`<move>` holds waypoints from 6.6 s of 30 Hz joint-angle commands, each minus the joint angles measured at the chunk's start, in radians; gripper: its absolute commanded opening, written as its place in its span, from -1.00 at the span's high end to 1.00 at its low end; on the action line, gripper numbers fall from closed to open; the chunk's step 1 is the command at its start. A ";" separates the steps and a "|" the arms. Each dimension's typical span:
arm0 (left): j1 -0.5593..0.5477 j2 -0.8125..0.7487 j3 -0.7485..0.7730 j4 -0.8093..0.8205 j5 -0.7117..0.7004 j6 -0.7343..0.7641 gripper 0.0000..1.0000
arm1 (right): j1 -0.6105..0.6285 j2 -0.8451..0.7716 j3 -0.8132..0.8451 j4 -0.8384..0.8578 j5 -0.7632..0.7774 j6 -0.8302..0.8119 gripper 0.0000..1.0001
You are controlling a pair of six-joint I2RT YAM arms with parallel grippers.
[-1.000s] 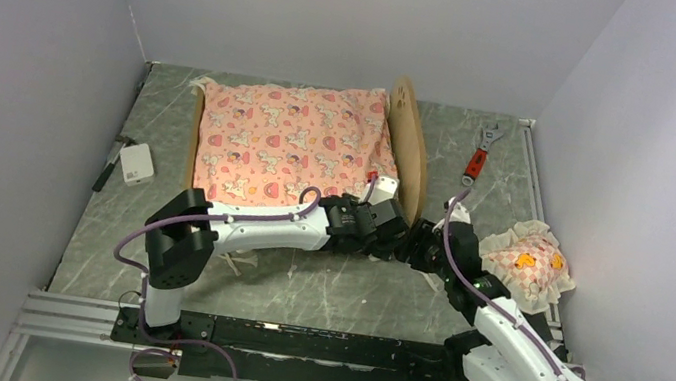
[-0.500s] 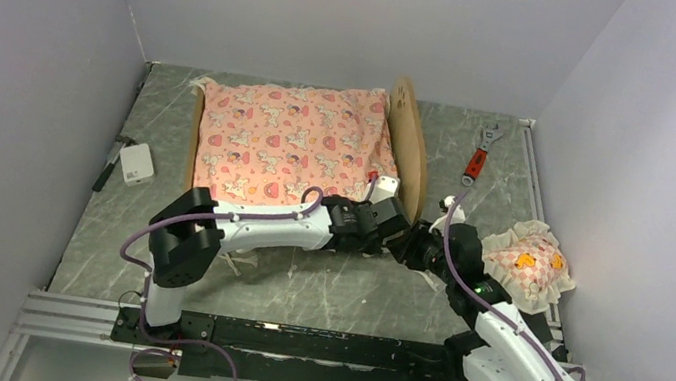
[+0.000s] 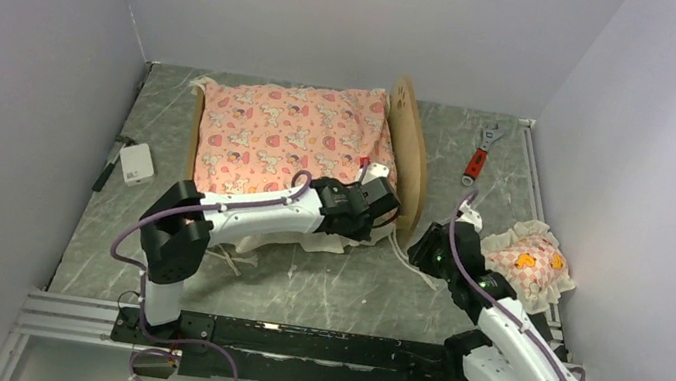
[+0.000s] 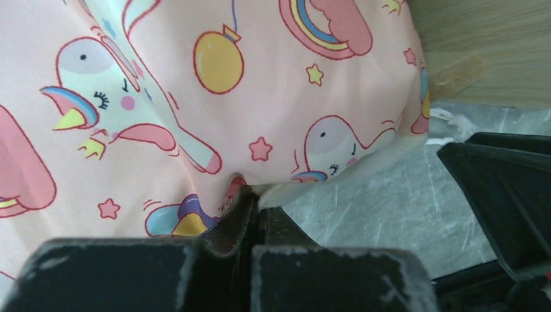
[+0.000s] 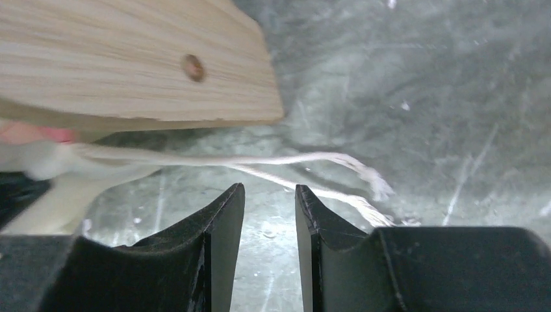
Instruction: Set up the pet bed
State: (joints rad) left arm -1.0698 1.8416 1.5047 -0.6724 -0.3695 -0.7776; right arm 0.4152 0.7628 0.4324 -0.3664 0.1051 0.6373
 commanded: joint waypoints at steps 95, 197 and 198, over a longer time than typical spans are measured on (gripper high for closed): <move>0.146 -0.045 0.117 0.063 0.315 0.064 1.00 | 0.084 0.287 0.647 -0.020 0.076 -0.497 0.15; 0.168 -0.757 -0.307 -0.229 0.056 0.205 -0.99 | -0.012 0.810 -0.149 1.393 -0.009 0.091 0.40; 0.169 -0.755 -0.310 -0.226 0.060 0.203 -0.99 | -0.012 0.816 -0.150 1.395 -0.012 0.088 0.50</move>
State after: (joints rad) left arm -0.9028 1.0840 1.1637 -0.9291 -0.3298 -0.5762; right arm 0.4004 1.5551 0.2588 0.9276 0.0944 0.7162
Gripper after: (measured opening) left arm 0.994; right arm 0.317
